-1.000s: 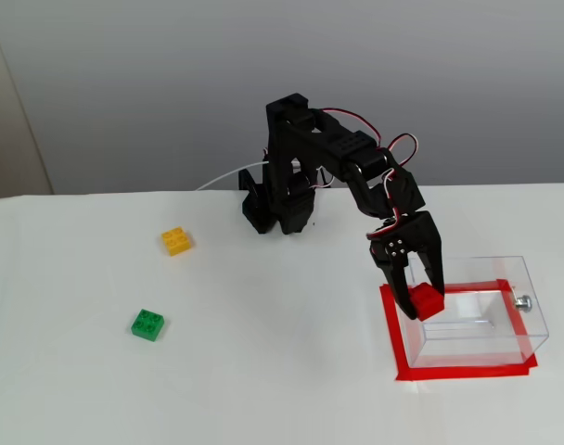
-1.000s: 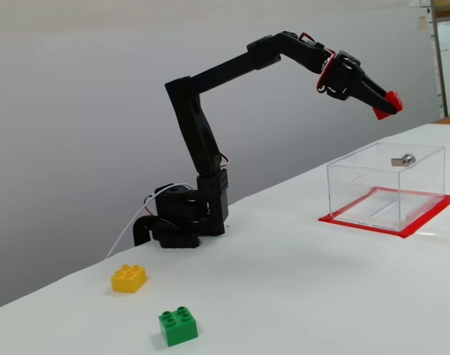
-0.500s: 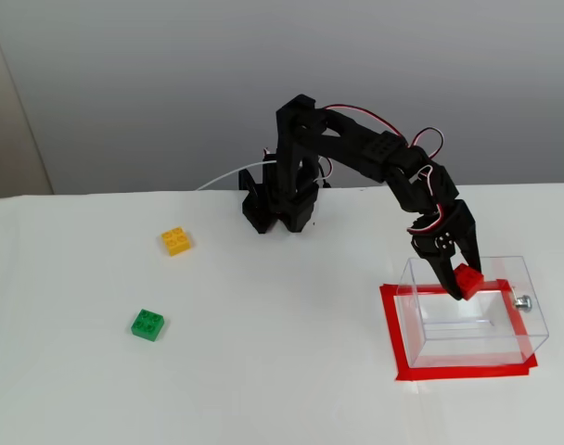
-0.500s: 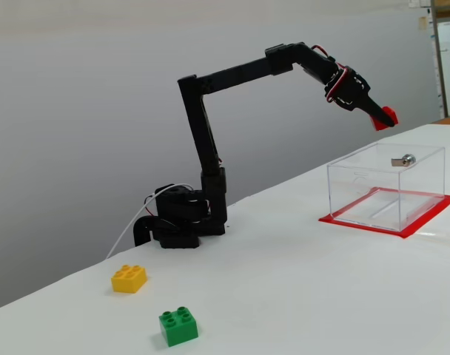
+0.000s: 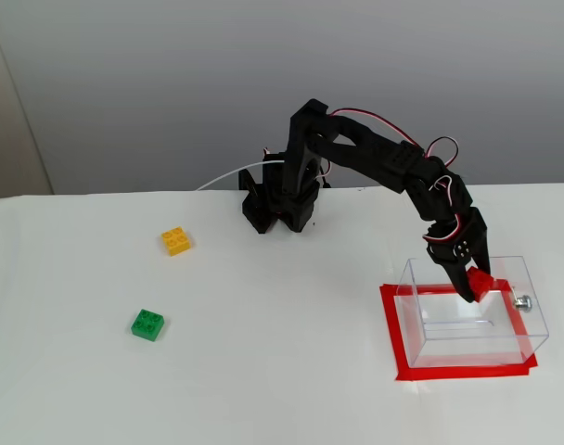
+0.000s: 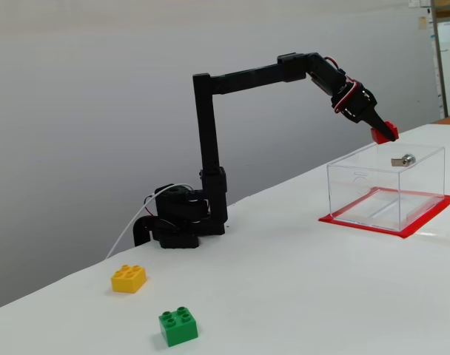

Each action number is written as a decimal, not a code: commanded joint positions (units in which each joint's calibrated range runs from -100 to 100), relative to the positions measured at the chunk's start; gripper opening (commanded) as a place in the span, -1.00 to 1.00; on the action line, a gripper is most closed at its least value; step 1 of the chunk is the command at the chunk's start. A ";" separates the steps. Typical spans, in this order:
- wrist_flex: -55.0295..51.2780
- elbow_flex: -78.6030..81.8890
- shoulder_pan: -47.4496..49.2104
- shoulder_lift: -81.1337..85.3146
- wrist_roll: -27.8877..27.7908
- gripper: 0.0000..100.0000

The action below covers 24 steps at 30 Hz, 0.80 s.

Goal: Pick the red lego brick and place it into the transparent box

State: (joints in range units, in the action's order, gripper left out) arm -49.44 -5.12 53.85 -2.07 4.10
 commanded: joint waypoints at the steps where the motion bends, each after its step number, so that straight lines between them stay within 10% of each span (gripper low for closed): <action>1: 0.53 -5.19 0.24 -1.28 0.12 -0.90; 20: -0.86 -5.55 2.31 -2.98 0.02 -0.89; 24: -2.78 -5.55 2.46 -3.15 0.18 -0.61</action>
State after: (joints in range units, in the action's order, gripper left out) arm -51.50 -8.65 55.88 -5.71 4.10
